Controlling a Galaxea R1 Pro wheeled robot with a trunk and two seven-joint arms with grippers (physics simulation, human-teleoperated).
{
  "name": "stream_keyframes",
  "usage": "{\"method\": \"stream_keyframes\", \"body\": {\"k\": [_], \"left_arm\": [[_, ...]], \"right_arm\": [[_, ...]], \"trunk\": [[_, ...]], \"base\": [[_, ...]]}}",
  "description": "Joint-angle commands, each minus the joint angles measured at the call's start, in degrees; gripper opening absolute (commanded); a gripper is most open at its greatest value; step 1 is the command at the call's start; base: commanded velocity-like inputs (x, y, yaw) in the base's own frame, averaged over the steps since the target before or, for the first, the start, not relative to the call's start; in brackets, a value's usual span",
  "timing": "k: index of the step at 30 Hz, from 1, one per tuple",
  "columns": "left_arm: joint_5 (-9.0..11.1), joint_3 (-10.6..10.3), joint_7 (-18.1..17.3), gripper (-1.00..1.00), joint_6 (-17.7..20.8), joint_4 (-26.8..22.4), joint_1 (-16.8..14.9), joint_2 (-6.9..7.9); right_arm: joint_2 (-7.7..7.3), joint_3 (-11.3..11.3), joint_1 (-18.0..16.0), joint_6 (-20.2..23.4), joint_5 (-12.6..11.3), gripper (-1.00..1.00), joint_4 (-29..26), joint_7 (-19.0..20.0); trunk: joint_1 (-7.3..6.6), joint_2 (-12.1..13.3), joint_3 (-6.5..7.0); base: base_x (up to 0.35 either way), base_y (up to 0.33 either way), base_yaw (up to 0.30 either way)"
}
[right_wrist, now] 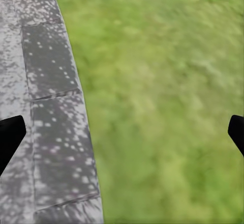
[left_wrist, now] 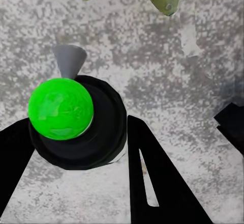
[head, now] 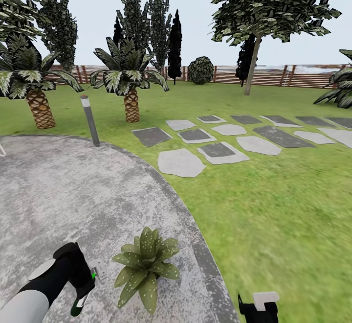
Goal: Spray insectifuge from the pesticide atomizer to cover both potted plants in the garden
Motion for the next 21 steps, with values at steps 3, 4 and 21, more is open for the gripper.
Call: {"method": "stream_keyframes", "body": {"k": [3, 4, 21], "left_arm": [[-0.1, -0.2, -0.1, -1.00, 0.6, -0.1, 0.0, -0.09], [-0.1, -0.3, 0.1, -1.00, 0.6, -0.2, 0.0, -0.17], [0.1, -0.4, 0.1, -1.00, 0.6, 0.0, 0.0, -0.64]], "right_arm": [[0.02, -0.4, 0.0, -0.2, 0.6, 1.00, 0.1, -0.2], [0.02, -0.4, 0.0, -0.2, 0.6, 1.00, 0.1, -0.2], [0.02, -0.4, 0.0, -0.2, 0.6, 1.00, 0.1, -0.2]], "trunk": [[-0.01, 0.0, -0.05], [-0.01, 0.0, -0.05], [-0.01, 0.0, -0.05]], "base": [[0.000, 0.088, 0.000], [-0.062, 0.112, 0.000], [0.016, 0.176, -0.145]]}}
